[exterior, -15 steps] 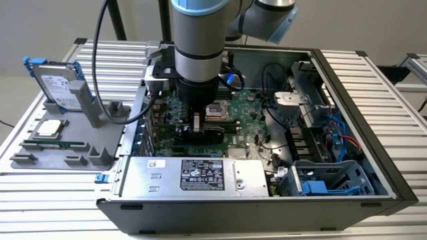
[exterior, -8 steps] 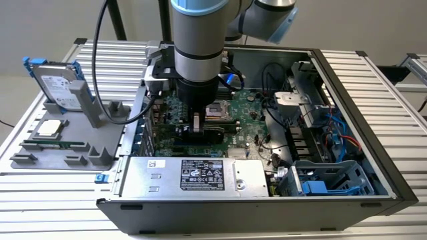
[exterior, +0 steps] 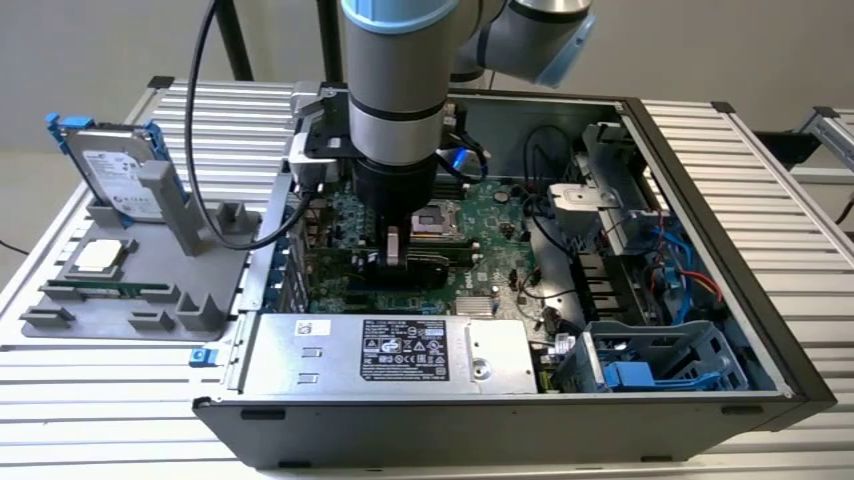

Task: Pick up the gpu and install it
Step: 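Insert the gpu into the slot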

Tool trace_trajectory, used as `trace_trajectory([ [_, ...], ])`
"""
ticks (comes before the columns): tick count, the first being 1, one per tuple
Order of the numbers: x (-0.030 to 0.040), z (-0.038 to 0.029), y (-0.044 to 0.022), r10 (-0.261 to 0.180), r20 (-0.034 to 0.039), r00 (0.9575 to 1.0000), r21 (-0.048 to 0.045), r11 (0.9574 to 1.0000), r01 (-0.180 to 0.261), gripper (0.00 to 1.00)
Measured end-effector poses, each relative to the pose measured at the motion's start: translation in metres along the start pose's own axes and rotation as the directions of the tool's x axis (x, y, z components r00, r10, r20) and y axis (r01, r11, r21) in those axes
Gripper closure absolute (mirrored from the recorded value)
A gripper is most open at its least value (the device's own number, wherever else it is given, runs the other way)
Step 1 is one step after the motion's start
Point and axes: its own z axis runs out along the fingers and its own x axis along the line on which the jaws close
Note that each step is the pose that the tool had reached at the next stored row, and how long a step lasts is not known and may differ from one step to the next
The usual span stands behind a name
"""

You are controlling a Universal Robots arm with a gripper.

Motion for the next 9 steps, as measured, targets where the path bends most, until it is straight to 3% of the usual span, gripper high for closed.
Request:
trace_trajectory([
  [6,0.0000,0.0002,0.0001,0.000,0.0003,1.0000,0.0002,1.0000,0.000,1.00],
  [9,-0.0002,-0.0062,0.0003,0.001,0.0020,1.0000,-0.0008,1.0000,-0.001,1.00],
])
